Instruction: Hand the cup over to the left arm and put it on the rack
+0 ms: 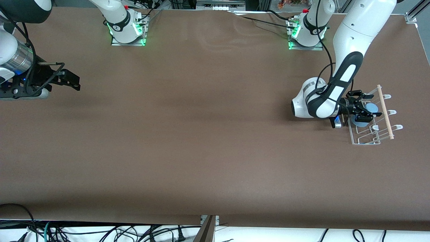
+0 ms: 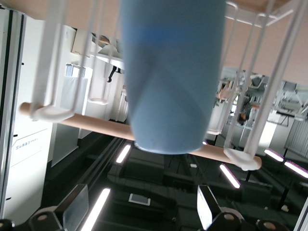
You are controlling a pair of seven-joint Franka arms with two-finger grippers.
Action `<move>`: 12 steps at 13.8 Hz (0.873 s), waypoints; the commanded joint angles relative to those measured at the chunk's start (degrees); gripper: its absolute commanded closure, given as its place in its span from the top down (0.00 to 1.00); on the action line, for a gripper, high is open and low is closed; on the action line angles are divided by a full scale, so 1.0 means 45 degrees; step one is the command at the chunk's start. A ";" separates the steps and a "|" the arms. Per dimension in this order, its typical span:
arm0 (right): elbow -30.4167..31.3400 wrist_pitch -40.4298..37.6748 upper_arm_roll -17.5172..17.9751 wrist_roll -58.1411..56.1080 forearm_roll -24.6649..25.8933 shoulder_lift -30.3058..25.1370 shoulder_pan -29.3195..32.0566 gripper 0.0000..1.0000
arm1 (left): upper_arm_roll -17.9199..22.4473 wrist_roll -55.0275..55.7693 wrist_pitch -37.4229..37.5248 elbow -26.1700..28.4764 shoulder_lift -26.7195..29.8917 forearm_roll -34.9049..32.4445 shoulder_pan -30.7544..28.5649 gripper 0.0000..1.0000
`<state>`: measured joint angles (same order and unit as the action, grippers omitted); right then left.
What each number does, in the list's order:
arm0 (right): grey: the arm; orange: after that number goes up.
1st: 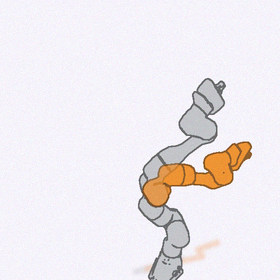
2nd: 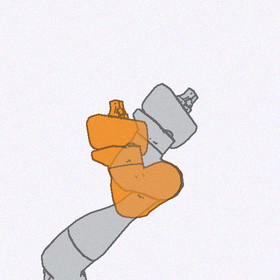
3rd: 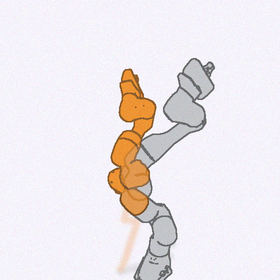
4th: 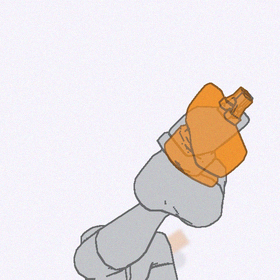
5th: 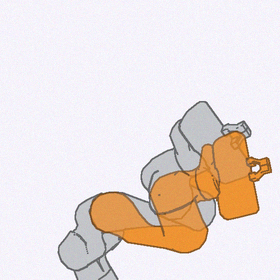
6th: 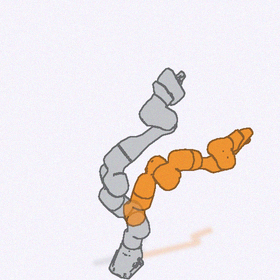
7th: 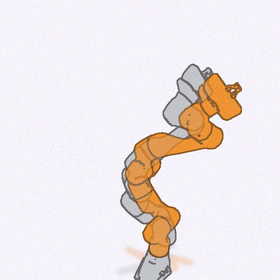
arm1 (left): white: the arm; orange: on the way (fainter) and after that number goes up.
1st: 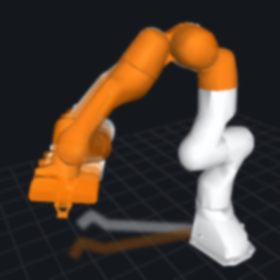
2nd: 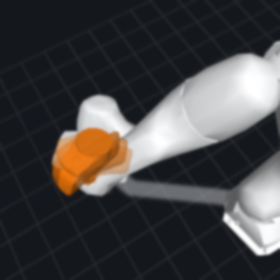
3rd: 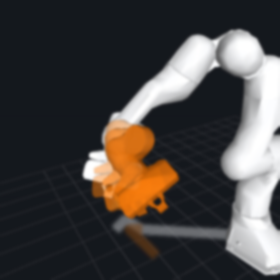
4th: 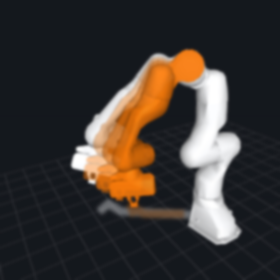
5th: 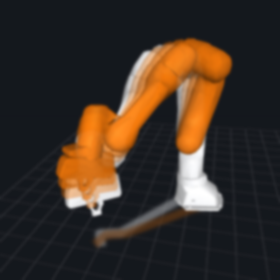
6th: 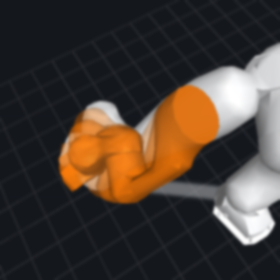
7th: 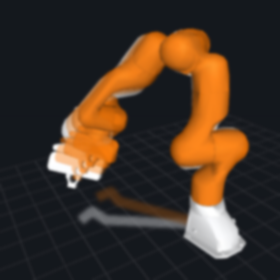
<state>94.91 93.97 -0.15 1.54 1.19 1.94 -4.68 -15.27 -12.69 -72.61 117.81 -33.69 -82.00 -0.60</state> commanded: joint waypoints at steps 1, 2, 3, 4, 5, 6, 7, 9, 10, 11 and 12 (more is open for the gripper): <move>-0.0290 -0.0180 -0.0044 -0.0128 -0.0167 0.0115 0.0004 0.99 | -0.0258 -0.0050 -0.0640 -0.0941 0.0902 0.1865 -0.0199 1.00; -0.0290 -0.0180 -0.0044 -0.0148 -0.0167 0.0134 0.0004 0.99 | -0.0490 -0.0050 -0.0854 -0.1409 0.1176 0.3054 -0.0237 1.00; -0.0290 -0.0180 -0.0044 -0.0148 -0.0167 0.0134 0.0004 0.99 | -0.0570 -0.0127 -0.0992 -0.1917 0.1527 0.4342 -0.0218 1.00; -0.0290 -0.0160 -0.0044 -0.0129 -0.0167 0.0154 0.0004 0.99 | -0.0687 -0.0109 -0.0993 -0.2347 0.1859 0.5496 -0.0179 1.00; -0.0290 -0.0121 -0.0044 -0.0128 -0.0167 0.0154 0.0004 0.99 | -0.0862 -0.0070 -0.1032 -0.2777 0.2210 0.6590 -0.0218 1.00; -0.0290 -0.0121 -0.0044 -0.0148 -0.0167 0.0173 0.0004 0.99 | -0.0883 -0.0031 -0.1226 -0.3361 0.2581 0.7858 -0.0237 1.00; -0.0290 -0.0121 -0.0044 -0.0148 -0.0167 0.0154 0.0004 0.99 | -0.0864 0.0027 -0.1537 -0.3909 0.2875 0.8973 -0.0218 1.00; -0.0290 -0.0082 -0.0044 -0.0129 -0.0167 0.0173 0.0004 0.99 | -0.0941 0.0805 -0.1618 -0.4750 0.3228 1.0209 -0.0199 1.00; -0.0290 -0.0082 -0.0044 -0.0128 -0.0167 0.0174 0.0004 0.99 | -0.0961 0.1525 -0.1657 -0.5121 0.3365 1.1200 -0.0199 1.00; -0.0290 -0.0082 -0.0044 -0.0128 -0.0186 0.0174 0.0004 0.99 | -0.0903 0.1919 -0.1909 -0.5724 0.3443 1.2680 -0.0315 1.00; -0.0290 -0.0082 -0.0044 -0.0128 -0.0187 0.0174 0.0004 0.99 | -0.0883 0.1923 -0.2105 -0.6504 0.3444 1.4106 -0.0606 1.00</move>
<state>94.90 94.02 -0.16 1.54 1.18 2.14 -4.67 -18.95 -6.17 -80.77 94.06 -17.89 -27.39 -1.09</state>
